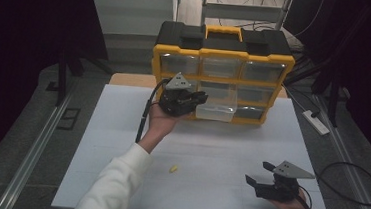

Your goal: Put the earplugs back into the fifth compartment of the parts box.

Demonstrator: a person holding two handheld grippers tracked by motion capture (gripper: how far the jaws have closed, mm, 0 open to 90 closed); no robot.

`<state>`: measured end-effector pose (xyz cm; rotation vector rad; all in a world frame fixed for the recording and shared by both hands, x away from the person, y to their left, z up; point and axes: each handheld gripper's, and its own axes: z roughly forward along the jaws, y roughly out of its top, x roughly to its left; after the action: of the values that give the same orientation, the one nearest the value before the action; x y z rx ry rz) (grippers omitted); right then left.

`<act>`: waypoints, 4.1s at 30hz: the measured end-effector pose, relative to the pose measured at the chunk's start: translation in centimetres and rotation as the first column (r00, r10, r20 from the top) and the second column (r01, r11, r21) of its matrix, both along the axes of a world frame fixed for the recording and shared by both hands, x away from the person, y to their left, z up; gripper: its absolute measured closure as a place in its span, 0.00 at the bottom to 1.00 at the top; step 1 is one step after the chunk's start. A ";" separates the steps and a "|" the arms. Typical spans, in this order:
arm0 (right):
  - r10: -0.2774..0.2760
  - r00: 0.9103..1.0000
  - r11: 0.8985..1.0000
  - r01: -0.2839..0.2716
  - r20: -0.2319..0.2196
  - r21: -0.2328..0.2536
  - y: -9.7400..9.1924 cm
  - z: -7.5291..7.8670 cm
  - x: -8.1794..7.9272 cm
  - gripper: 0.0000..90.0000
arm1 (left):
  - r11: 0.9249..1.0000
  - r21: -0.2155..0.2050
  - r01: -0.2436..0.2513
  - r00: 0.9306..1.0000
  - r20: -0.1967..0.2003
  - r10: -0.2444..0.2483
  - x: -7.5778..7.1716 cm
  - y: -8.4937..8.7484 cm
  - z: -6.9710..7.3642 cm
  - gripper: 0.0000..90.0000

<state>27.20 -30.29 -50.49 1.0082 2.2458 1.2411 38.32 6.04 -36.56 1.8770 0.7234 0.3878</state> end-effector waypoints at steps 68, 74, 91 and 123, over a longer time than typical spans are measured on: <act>0.003 1.000 1.000 -0.003 0.004 -0.012 0.1 -0.1 0.0 0.19 | 0.996 0.081 0.023 0.998 -0.053 -0.019 -6.8 3.3 -3.4 0.23; 0.004 1.000 1.000 -0.004 0.002 -0.016 0.1 -0.1 0.0 0.19 | 0.995 0.086 0.043 0.996 -0.079 -0.037 -7.6 3.5 -4.6 0.23; 0.001 1.000 1.000 -0.001 0.001 -0.014 0.2 -0.1 0.0 0.19 | 0.989 0.135 0.063 0.985 -0.168 -0.040 -9.1 4.3 -8.7 0.23; 0.000 1.000 1.000 0.000 0.000 -0.017 0.2 -0.1 0.0 0.19 | 0.931 0.336 0.142 0.939 -0.342 -0.020 -8.3 3.2 -14.3 0.28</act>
<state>27.19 -30.14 -50.63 1.0017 2.2529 1.2201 29.98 9.26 -50.84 2.3466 0.8361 0.1501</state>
